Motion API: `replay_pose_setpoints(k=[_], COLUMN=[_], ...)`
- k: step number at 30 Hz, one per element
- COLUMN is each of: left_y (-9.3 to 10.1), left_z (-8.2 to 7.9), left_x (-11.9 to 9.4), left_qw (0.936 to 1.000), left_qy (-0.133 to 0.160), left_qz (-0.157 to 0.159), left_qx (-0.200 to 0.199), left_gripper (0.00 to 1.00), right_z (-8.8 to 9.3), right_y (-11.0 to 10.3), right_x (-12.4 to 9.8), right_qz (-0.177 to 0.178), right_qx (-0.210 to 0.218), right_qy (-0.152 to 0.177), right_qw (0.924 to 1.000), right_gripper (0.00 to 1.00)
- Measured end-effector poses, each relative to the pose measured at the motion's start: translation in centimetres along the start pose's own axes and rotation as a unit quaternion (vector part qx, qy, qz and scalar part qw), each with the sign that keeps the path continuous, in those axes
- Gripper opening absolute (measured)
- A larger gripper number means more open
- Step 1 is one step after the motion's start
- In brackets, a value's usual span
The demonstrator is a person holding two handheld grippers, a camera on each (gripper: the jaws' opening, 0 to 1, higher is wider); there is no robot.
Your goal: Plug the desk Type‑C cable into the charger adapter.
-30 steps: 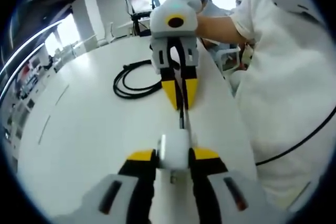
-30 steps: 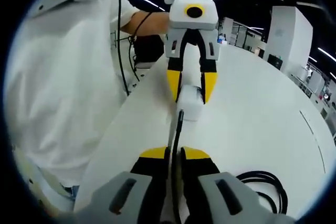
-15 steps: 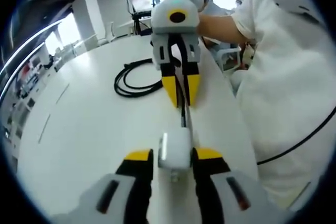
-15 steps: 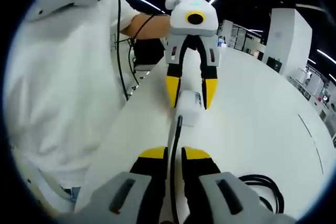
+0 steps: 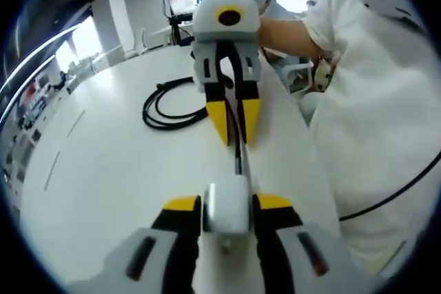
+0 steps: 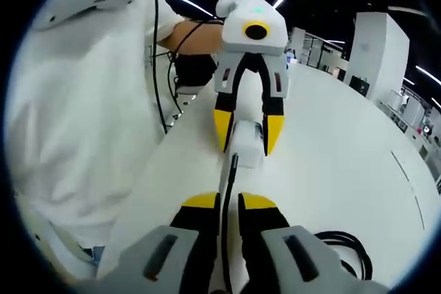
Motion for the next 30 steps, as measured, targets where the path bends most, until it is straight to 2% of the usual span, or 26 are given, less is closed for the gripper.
replay_pose_setpoints(k=[30], left_y=[-0.1], left_z=[0.1], left_x=[0.2], left_qw=[0.9999], left_qy=[-0.009], left_qz=[0.004], left_qx=[0.002], left_gripper=[0.26], right_z=[-0.4], right_y=[0.3], right_x=[1.0], right_qz=[-0.004], right_qx=[-0.009], right_qy=[0.001], right_qw=[0.9999], right_gripper=[0.09])
Point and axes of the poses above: the point that each gripper's makers call its tool centre point, and the gripper's own axes: x roughly forward along the fingers, y roughly to its right, z roughly out of its underside, the point moved 6 cm from there along -x, roughly backward along the fingers, and after that the axes turned 4 degrees about z, right-handed, at the moved point
